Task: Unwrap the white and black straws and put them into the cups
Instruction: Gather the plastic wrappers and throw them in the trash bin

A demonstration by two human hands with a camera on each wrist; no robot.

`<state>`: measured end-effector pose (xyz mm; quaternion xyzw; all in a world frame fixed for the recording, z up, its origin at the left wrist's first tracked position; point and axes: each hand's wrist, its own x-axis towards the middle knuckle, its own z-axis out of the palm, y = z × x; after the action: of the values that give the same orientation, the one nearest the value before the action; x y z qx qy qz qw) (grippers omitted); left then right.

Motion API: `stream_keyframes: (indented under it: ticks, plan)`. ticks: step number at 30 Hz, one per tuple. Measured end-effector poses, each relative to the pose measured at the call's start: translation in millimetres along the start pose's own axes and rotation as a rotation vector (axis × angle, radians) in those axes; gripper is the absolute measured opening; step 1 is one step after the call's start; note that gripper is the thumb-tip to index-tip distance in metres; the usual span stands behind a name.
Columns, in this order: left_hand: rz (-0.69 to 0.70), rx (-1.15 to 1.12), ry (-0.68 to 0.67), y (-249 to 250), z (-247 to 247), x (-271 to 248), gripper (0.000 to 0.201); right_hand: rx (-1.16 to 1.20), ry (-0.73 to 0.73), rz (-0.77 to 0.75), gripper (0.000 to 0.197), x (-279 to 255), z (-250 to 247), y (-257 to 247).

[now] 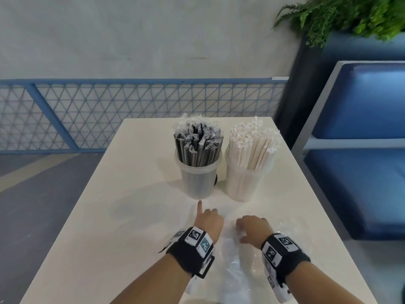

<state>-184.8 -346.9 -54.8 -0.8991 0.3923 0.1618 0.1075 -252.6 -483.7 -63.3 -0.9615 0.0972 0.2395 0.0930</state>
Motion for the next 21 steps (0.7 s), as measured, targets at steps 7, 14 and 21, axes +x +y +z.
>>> stream_keyframes:
  ticks: [7, 14, 21]
  plan:
    - [-0.249, -0.481, 0.646, -44.6, -49.9, -42.9, 0.051, 0.393, 0.321, -0.071, 0.013, -6.4, -6.5, -2.7]
    - [-0.562, -1.496, 1.09, -109.2, -20.8, -93.5, 0.047, 0.765, 0.576, -0.248, 0.028, -22.3, -36.6, -32.1]
    - [-0.235, -2.025, 0.593, -89.3, -2.0, -105.5, 0.016, 0.819, 0.611, -0.284, 0.019, -19.9, -46.6, -73.2]
